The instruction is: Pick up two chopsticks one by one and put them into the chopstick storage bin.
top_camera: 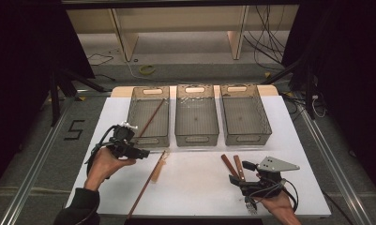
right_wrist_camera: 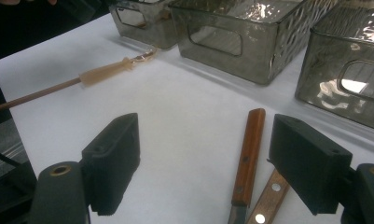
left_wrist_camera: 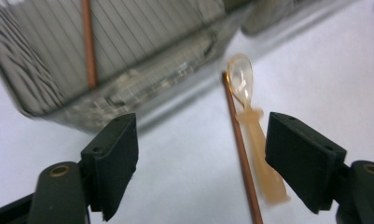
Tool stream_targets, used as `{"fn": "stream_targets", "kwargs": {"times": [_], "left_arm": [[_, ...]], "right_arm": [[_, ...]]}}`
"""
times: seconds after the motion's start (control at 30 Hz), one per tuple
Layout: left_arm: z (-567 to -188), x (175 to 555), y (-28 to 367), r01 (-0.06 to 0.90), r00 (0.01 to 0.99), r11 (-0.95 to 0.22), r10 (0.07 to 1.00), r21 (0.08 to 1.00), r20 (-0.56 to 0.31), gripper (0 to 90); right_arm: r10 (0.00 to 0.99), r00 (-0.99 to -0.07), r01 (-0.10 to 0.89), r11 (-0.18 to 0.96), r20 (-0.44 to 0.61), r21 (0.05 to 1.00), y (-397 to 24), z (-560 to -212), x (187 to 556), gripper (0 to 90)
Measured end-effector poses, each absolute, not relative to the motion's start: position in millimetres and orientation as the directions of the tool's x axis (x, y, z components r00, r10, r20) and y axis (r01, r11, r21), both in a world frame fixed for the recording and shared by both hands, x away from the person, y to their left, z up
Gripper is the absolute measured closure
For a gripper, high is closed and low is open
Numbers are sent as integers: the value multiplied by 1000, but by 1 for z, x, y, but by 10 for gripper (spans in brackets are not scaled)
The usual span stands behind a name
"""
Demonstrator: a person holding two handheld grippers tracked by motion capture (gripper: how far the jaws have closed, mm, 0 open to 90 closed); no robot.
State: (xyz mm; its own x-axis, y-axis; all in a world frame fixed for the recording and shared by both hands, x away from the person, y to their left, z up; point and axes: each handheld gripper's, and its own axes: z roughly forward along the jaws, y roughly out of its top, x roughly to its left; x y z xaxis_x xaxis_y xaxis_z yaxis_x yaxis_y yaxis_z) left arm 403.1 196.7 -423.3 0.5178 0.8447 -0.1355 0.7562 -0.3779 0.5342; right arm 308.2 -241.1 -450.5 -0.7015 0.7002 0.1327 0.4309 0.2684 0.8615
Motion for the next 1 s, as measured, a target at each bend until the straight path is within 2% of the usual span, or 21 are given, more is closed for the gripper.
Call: {"fn": "stream_targets", "kwargs": {"times": [0.3,0.6,1.0], "left_arm": [[-432,385,193,771,520,-397,844,498,-131,238],[-444,369,186,786,536,-451,838,423,-102,232],[-455,354,179,798,549,-485,830,357,-98,329]], "right_arm": [[700,-703,428,271,129,862,-241,-450,308,254],[698,-704,427,273,128,862,-241,-450,308,254],[698,-705,428,275,127,861,-240,-450,308,254]]}}
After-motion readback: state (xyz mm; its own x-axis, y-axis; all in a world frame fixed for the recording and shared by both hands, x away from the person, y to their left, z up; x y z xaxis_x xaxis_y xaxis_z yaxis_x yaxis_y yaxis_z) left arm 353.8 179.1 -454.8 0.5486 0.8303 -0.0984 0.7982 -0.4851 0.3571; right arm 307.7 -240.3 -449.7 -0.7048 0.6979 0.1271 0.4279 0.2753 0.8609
